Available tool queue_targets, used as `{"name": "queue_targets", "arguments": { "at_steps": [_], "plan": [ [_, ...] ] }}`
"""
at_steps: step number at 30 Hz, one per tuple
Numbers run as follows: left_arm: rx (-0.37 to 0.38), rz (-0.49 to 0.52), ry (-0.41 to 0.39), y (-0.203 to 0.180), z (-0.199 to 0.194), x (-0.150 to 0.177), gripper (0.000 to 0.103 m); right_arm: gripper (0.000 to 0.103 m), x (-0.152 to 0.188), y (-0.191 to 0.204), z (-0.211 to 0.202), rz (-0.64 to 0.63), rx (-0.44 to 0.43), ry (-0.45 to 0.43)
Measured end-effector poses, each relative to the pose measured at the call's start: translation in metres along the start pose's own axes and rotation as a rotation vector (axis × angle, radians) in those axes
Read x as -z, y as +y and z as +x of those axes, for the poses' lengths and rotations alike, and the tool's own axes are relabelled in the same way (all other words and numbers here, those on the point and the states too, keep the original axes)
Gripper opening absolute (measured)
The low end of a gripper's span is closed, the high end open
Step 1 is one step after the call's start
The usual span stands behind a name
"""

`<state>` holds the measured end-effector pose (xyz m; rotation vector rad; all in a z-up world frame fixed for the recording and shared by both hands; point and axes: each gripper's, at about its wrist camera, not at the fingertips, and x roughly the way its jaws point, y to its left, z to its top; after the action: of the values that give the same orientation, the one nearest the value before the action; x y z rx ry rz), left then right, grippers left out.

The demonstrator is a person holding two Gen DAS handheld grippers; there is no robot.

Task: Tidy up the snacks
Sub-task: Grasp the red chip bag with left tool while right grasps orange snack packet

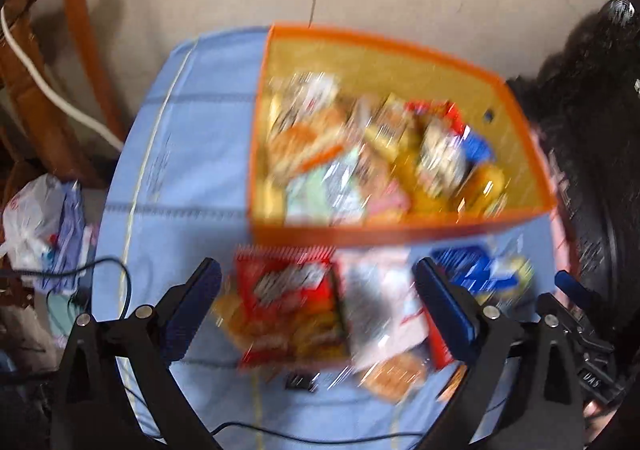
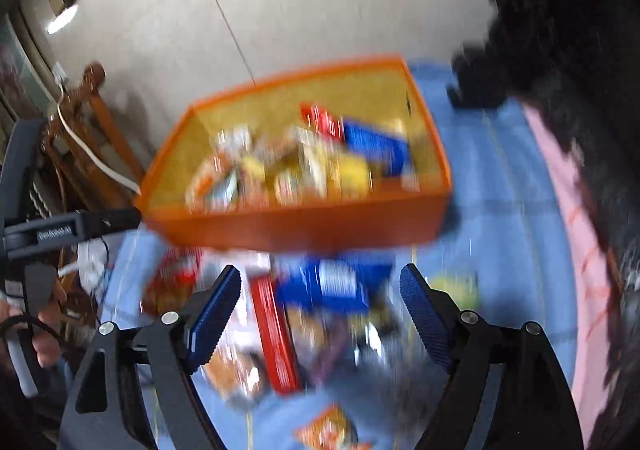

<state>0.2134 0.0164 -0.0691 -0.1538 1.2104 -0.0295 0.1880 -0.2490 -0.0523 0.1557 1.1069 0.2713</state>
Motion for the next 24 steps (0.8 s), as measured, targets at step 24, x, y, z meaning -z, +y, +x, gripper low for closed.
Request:
{"name": "queue_targets", "arguments": {
  "at_steps": [24],
  "plan": [
    [-0.071, -0.159, 0.357, 0.030, 0.116, 0.049, 0.099, 0.092, 0.102, 0.003, -0.002, 0.100, 0.068, 0.132]
  ]
}}
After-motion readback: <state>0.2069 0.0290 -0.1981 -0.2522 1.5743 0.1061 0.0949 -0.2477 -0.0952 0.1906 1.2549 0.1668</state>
